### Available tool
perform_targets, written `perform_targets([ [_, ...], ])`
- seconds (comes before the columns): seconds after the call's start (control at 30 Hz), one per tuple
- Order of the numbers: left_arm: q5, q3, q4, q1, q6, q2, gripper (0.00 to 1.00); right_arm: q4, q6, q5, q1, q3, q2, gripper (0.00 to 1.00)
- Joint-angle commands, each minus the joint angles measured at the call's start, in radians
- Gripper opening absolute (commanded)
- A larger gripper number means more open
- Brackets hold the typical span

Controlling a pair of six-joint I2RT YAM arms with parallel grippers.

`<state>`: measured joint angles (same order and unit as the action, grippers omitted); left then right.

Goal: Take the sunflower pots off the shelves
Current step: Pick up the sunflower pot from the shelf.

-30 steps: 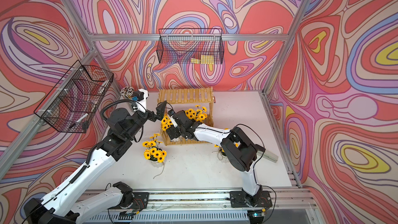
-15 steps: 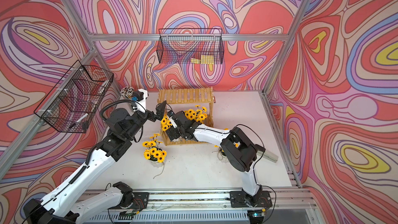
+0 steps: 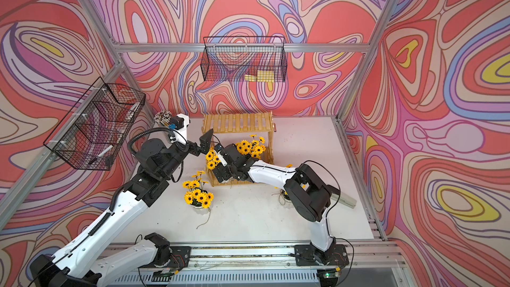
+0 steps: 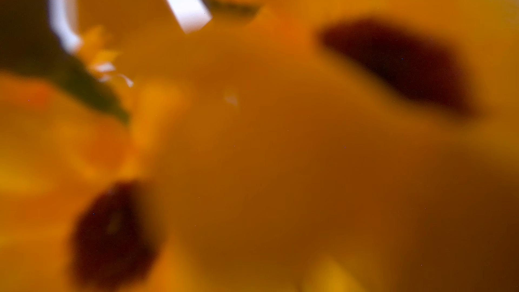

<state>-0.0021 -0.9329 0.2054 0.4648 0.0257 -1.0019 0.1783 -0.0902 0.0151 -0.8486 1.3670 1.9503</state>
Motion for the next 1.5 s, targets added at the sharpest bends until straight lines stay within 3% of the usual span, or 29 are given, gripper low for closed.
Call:
perform_targets([
  [0.0, -0.006, 0.007, 0.004, -0.003, 0.008, 0.021, 1.0, 0.075, -0.003, 0.022, -0.016, -0.001, 0.004, 0.93],
  [0.77, -0.007, 0.005, 0.008, -0.005, 0.017, 0.014, 1.0, 0.099, 0.047, -0.131, -0.059, 0.03, -0.057, 0.47],
  [1.47, -0.01, -0.007, 0.006, -0.004, 0.029, 0.034, 1.0, 0.069, 0.049, -0.177, -0.075, -0.057, -0.217, 0.39],
])
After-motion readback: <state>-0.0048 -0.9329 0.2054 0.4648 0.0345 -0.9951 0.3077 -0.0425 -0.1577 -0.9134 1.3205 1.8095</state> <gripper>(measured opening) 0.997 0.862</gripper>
